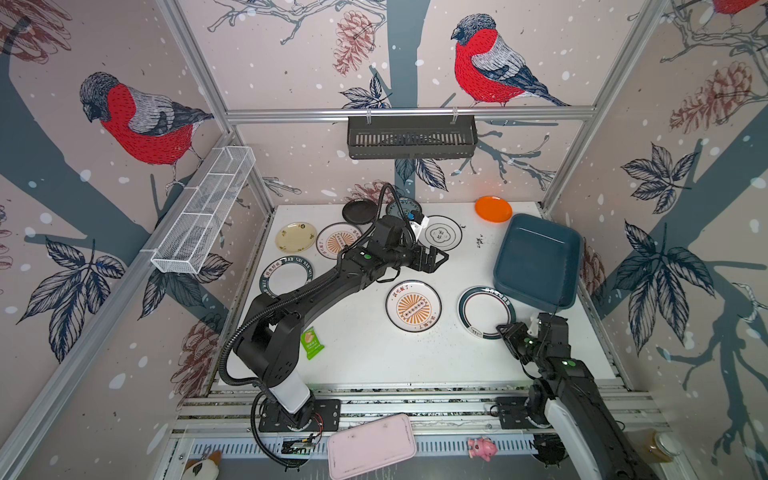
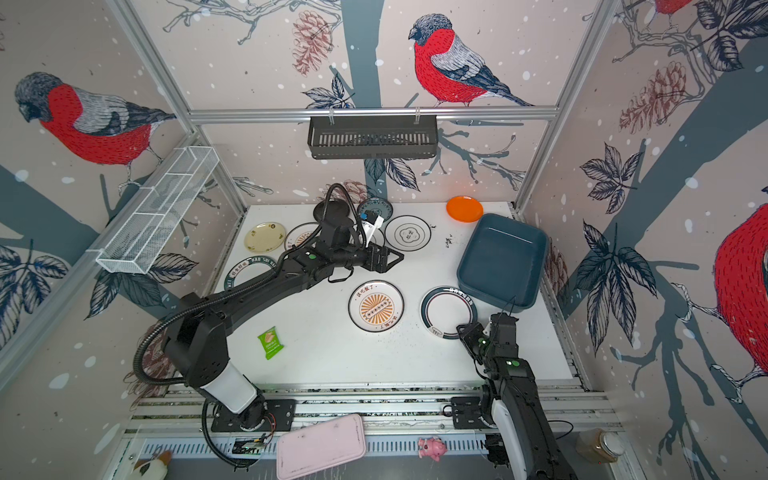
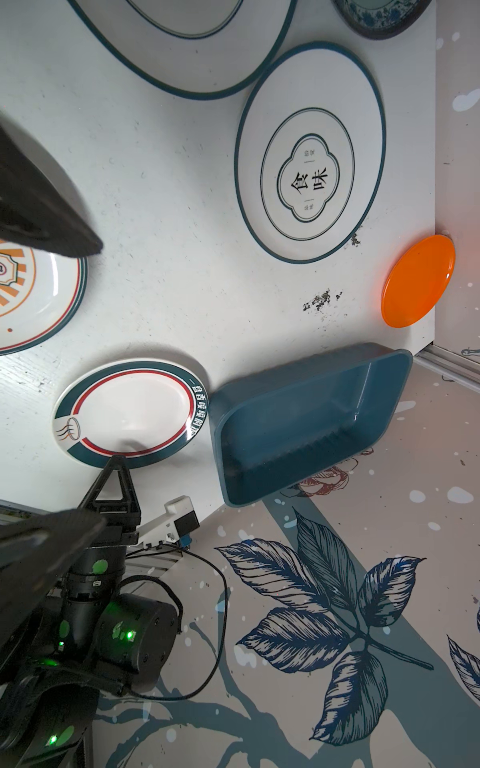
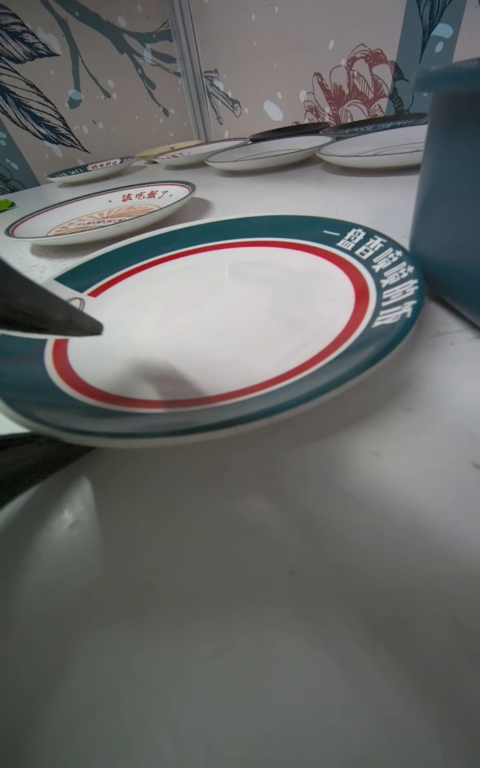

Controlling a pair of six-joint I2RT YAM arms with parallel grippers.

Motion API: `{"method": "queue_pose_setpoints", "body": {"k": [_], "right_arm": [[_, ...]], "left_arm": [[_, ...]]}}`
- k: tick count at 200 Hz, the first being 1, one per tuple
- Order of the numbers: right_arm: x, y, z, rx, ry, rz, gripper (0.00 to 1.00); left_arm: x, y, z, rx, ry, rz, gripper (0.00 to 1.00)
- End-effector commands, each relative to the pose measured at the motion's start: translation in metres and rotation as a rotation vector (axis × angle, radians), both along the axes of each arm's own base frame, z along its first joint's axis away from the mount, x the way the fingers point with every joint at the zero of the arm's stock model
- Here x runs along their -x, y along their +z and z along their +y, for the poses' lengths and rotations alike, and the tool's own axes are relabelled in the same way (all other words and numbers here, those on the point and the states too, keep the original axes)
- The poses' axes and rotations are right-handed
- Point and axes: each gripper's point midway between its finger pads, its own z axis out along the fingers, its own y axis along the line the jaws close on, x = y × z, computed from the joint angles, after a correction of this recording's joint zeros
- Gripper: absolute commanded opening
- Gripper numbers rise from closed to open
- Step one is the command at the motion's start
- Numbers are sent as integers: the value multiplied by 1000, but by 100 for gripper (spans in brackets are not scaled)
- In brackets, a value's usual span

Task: Place the plates into the plastic bin on the countertop
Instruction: 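Grasp the green-rimmed plate's edge with the right gripper and lift it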

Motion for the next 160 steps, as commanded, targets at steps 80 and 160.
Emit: {"method": "queue_pose_setpoints", "body": {"k": [80, 160], "right_arm": [[7, 13, -2, -8, -28, 81, 4], [-7, 91, 22, -73, 112, -6, 2]], "left_arm": [[-1, -2, 0, -6, -9, -26, 96], [-18, -9, -15, -15, -30, -12, 96]]}}
